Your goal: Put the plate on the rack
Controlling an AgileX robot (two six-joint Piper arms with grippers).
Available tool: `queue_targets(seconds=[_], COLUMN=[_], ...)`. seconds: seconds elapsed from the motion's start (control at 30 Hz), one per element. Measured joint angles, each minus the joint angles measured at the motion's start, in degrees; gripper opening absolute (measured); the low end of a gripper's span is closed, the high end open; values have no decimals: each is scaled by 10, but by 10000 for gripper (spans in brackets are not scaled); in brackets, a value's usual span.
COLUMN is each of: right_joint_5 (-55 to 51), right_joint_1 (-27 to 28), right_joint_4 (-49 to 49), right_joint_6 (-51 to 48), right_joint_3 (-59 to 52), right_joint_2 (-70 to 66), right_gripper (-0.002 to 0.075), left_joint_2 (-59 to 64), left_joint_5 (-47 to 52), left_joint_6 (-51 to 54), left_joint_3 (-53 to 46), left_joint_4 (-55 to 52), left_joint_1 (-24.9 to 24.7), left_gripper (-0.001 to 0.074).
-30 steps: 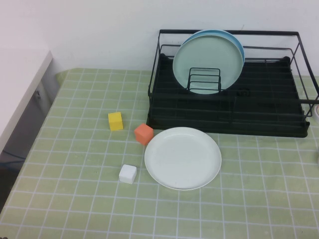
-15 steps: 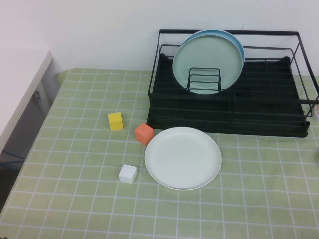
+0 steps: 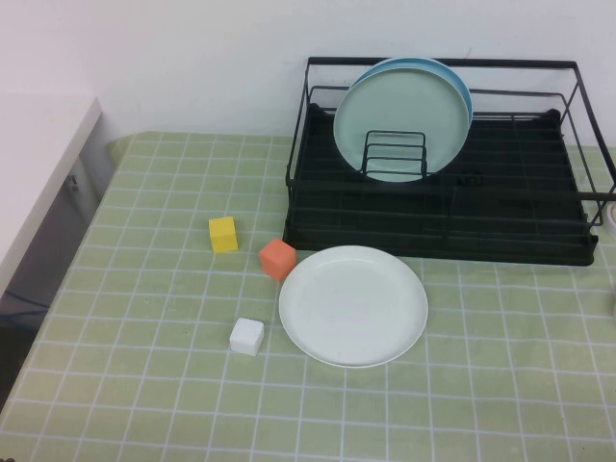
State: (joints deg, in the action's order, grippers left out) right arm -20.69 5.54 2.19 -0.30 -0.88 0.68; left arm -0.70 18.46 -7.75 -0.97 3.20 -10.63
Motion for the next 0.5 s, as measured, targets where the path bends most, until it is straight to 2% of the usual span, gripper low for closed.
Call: queue_targets(seconds=[0.33,0.5], right_joint_5=[4,66], right_joint_1=[0,0], right_joint_4=[0,0], right_joint_6=[0,0], right_joint_3=[0,-7], right_joint_2=[0,0], right_gripper=[-1,-1], left_joint_2=[0,0], left_joint_5=[0,-37], left_joint_6=[0,0], left_joint_3=[0,-2], left_joint_4=[0,0], left_joint_1=[0,0], left_gripper=[-1,-1])
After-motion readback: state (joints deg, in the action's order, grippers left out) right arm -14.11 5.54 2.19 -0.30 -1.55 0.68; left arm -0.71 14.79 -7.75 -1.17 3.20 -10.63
